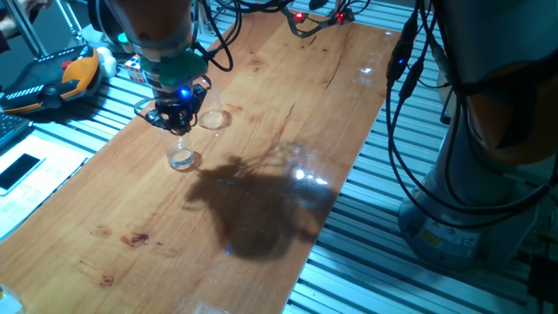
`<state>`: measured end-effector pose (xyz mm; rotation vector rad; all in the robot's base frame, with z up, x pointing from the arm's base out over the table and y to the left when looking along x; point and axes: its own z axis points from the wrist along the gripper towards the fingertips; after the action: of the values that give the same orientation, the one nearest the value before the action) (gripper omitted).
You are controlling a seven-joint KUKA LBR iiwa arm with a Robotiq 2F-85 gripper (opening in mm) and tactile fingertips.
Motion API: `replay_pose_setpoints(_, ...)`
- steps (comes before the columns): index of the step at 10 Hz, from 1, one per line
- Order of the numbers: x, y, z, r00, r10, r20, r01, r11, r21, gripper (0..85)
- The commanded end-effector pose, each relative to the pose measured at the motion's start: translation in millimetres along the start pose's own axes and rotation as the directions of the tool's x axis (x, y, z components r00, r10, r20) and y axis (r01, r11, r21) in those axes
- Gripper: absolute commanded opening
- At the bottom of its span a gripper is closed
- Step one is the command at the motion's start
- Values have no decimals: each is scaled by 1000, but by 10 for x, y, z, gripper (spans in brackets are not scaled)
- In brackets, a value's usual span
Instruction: Transfer liquid using a dropper
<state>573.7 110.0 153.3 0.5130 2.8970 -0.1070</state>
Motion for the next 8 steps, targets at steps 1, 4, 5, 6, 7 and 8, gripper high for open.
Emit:
replay_pose_setpoints(1,-4,3,7,1000,0,0,0,1000,0,10)
replay_pose_setpoints(4,-31,11,75,1000,0,-9,0,1000,-15,10)
replay_pose_setpoints(5,-34,13,90,1000,0,-9,0,1000,-16,10)
replay_pose_setpoints(6,-40,14,109,1000,0,-10,0,1000,-17,10)
replay_pose_setpoints(7,-44,15,123,1000,-1,-10,1,1000,-19,10)
replay_pose_setpoints(8,-47,16,134,1000,-2,-11,2,1000,-20,13)
